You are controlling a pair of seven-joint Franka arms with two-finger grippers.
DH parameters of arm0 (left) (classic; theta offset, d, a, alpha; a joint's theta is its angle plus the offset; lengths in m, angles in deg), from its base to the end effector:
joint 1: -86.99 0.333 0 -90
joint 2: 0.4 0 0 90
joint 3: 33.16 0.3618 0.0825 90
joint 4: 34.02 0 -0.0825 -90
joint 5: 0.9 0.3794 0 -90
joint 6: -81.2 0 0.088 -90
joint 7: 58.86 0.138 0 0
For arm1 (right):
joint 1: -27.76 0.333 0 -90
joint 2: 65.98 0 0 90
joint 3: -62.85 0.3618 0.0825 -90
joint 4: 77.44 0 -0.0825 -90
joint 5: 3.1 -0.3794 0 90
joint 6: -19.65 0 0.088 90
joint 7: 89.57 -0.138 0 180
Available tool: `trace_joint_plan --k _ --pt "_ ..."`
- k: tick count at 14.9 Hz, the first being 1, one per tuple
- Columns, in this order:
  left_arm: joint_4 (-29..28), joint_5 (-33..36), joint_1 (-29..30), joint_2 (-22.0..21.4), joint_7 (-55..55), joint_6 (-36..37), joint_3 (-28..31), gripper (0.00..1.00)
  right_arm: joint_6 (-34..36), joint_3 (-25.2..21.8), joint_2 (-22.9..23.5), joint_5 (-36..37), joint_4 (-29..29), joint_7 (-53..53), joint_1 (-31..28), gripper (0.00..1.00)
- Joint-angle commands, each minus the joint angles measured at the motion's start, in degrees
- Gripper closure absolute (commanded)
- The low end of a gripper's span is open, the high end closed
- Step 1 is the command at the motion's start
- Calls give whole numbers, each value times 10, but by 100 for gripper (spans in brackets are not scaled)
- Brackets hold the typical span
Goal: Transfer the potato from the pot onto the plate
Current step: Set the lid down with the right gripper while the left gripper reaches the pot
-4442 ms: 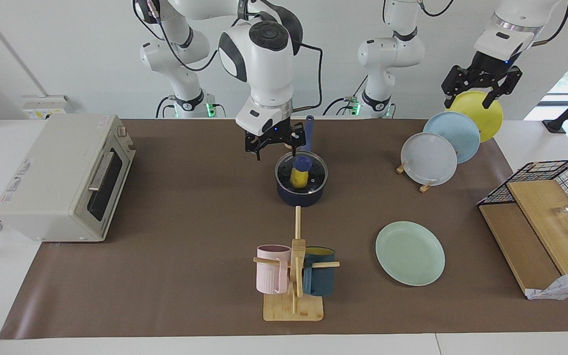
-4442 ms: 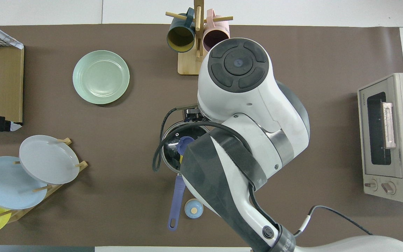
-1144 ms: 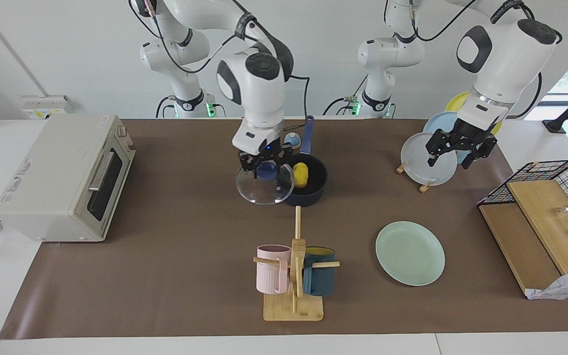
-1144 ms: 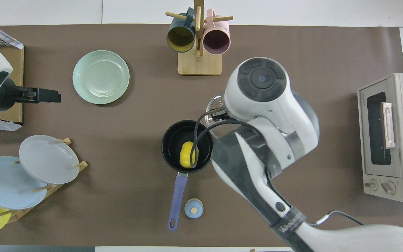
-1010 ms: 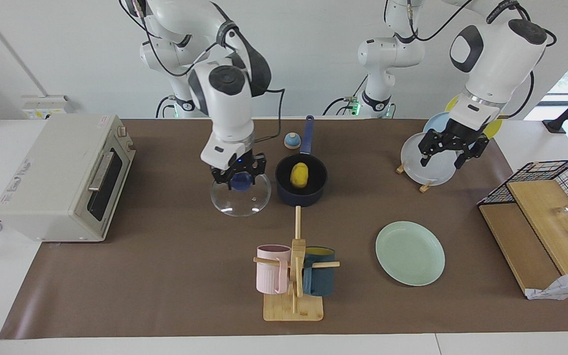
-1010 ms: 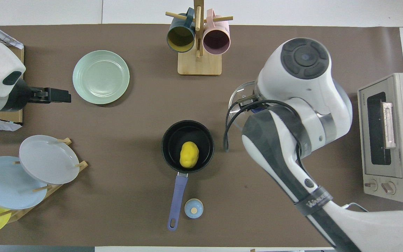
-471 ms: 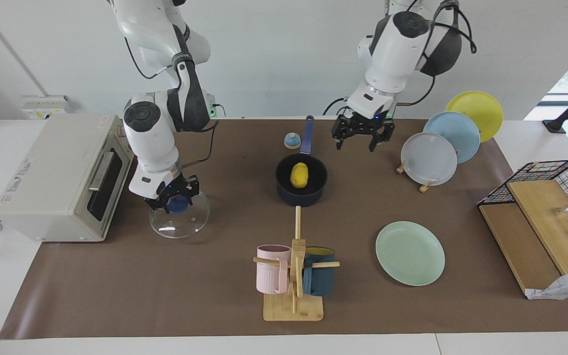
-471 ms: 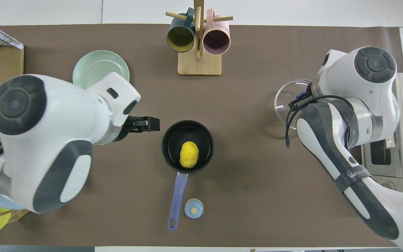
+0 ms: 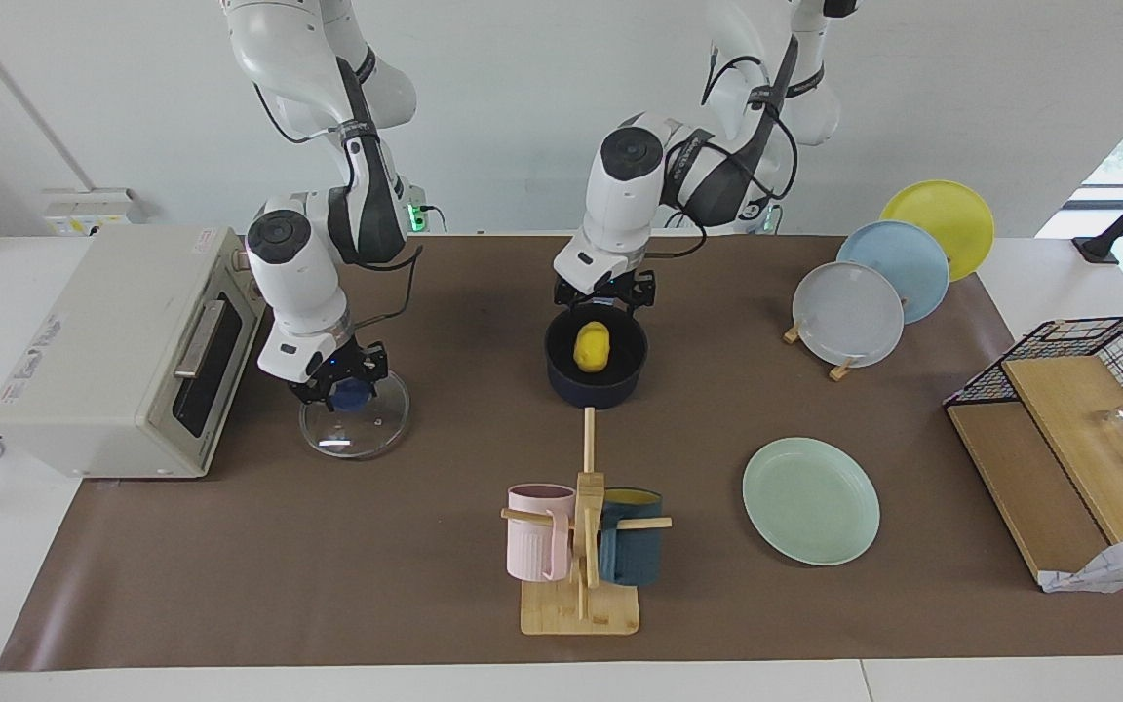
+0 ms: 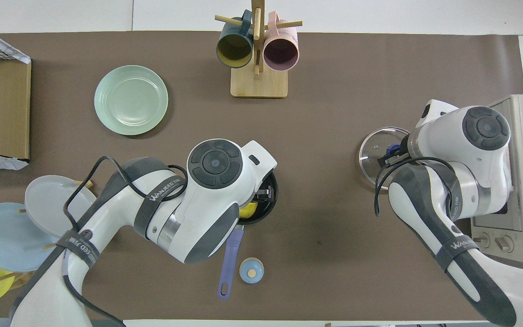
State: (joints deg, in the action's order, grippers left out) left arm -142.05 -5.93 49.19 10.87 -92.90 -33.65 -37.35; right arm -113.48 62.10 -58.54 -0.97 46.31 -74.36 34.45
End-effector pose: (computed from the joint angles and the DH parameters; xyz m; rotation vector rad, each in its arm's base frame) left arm 0.4421 -0.4057 0.4143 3.1072 -0.1522 -0.1836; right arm 0.5583 0.0567 0.3584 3.0491 0.6089 0.0488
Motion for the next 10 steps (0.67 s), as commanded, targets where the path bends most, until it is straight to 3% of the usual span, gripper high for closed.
trace_joint_plan --k 1,4,8,10 --pt "5 11 1 14 -8 -30 9 0 -8 -6 -23 -16 18 11 2 0" --pt "5 11 -3 46 -12 -66 10 0 20 -6 -22 -38 -11 10 3 0" --pt "1 13 -2 49 -9 -67 10 0 257 -6 -19 -41 -212 -32 3 0" --pt "-2 13 -4 53 -9 -67 10 0 328 -8 -25 -41 -263 -58 3 0"
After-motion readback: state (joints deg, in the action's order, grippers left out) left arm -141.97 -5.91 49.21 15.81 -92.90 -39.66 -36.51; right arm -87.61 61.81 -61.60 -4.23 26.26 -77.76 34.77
